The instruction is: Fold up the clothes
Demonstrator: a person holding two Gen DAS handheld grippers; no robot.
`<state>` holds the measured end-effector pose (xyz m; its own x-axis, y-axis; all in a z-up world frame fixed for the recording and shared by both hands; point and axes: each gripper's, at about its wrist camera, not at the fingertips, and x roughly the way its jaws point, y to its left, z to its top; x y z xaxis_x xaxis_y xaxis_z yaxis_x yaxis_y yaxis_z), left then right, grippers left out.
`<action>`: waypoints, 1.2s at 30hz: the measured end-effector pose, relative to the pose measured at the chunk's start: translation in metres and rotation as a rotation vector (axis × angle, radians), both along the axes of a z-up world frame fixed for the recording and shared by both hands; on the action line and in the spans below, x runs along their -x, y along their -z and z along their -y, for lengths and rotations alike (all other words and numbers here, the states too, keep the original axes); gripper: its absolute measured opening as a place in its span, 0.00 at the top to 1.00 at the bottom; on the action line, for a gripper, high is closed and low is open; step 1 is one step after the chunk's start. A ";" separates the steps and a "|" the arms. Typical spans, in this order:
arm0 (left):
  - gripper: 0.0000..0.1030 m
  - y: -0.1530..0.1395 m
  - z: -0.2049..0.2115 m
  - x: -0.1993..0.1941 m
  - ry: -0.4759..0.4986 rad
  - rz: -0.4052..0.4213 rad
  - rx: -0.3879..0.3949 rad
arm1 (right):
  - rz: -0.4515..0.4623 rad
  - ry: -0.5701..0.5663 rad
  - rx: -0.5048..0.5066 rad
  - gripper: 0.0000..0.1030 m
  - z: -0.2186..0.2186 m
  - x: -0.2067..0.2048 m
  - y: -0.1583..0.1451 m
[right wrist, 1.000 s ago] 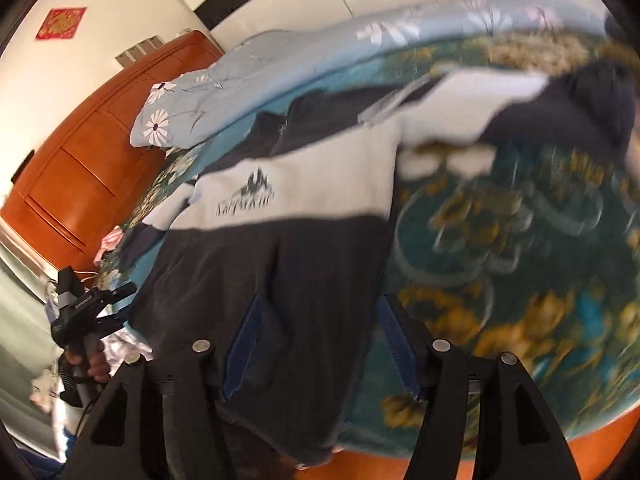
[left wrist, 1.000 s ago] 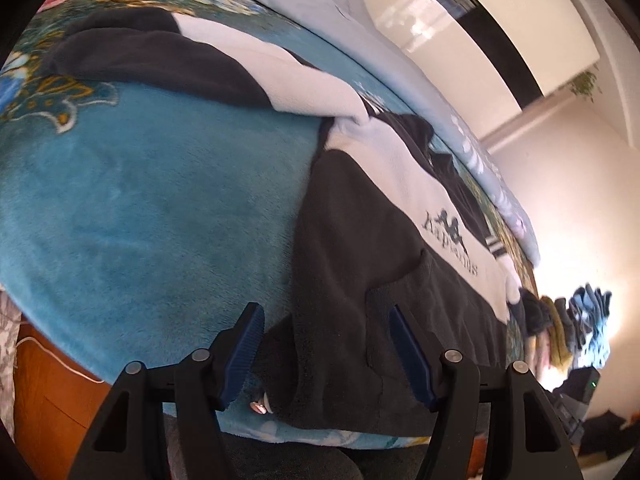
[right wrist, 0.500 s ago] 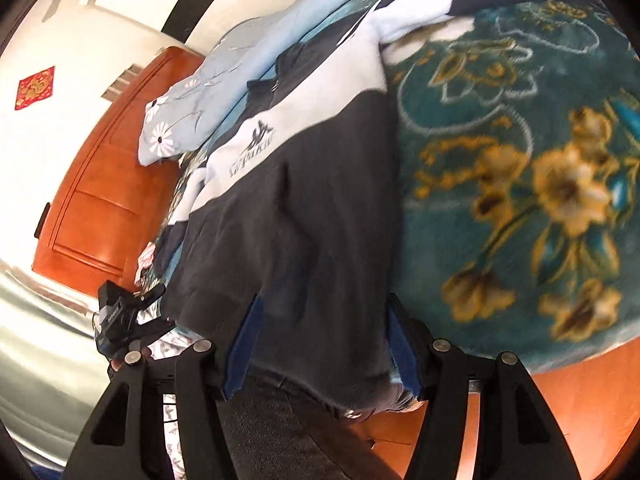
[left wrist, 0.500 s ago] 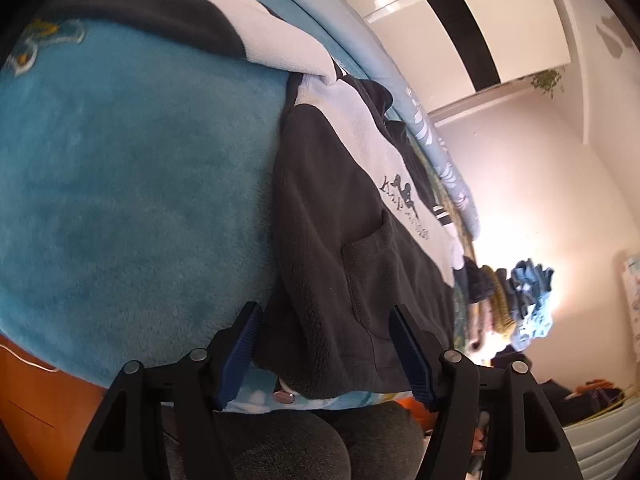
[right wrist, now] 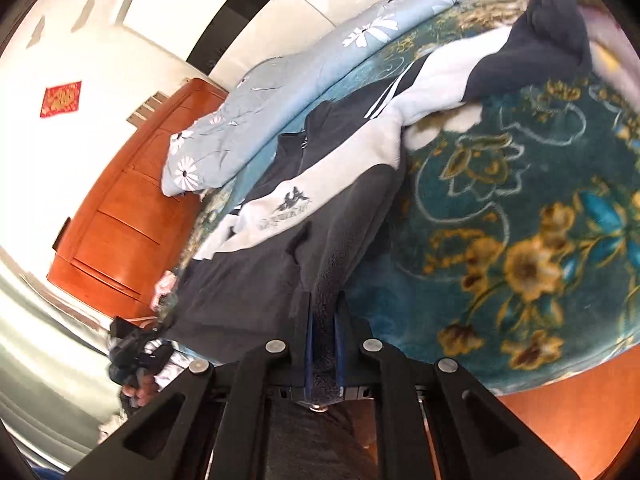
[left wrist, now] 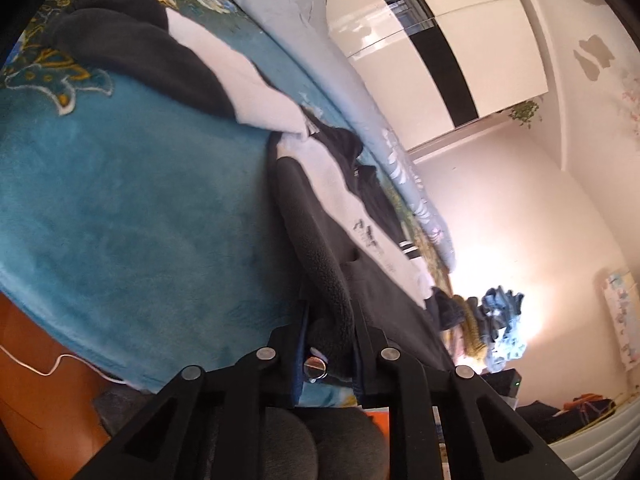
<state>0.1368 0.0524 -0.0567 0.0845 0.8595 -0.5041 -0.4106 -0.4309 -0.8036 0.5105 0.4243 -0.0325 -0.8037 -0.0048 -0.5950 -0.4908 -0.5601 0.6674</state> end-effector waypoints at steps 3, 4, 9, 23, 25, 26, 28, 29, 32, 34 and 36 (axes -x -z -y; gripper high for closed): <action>0.81 0.018 0.000 0.000 -0.003 0.008 0.085 | 0.058 0.001 0.032 0.92 -0.002 -0.002 0.021; 0.81 0.021 0.000 0.000 -0.006 0.008 0.099 | 0.082 0.007 0.041 0.91 -0.003 -0.001 0.029; 0.73 0.015 0.007 0.003 -0.009 -0.031 0.113 | 0.102 0.000 0.039 0.89 -0.005 -0.004 0.034; 0.37 0.009 0.067 0.173 -0.627 -0.015 0.263 | 0.165 0.128 -0.107 0.69 -0.030 -0.003 0.015; 0.37 0.011 0.063 0.189 -0.667 -0.024 0.271 | 0.169 0.137 -0.087 0.69 -0.034 0.001 0.019; 0.37 0.012 0.060 0.194 -0.686 -0.030 0.270 | 0.171 0.142 -0.077 0.69 -0.036 0.003 0.021; 0.48 0.012 0.050 0.202 -0.708 -0.065 0.335 | 0.178 0.149 -0.063 0.68 -0.039 0.007 0.025; 0.60 0.012 0.046 0.206 -0.718 -0.083 0.367 | 0.181 0.149 -0.060 0.68 -0.040 0.007 0.027; 0.91 0.003 0.032 0.212 -0.741 -0.116 0.436 | 0.178 0.154 -0.059 0.68 -0.045 0.005 0.029; 0.93 -0.021 0.024 0.206 -0.745 -0.167 0.421 | 0.177 0.162 -0.060 0.68 -0.048 0.002 0.030; 0.93 -0.060 -0.008 0.193 -0.704 -0.274 0.382 | 0.174 0.172 -0.059 0.68 -0.053 -0.001 0.033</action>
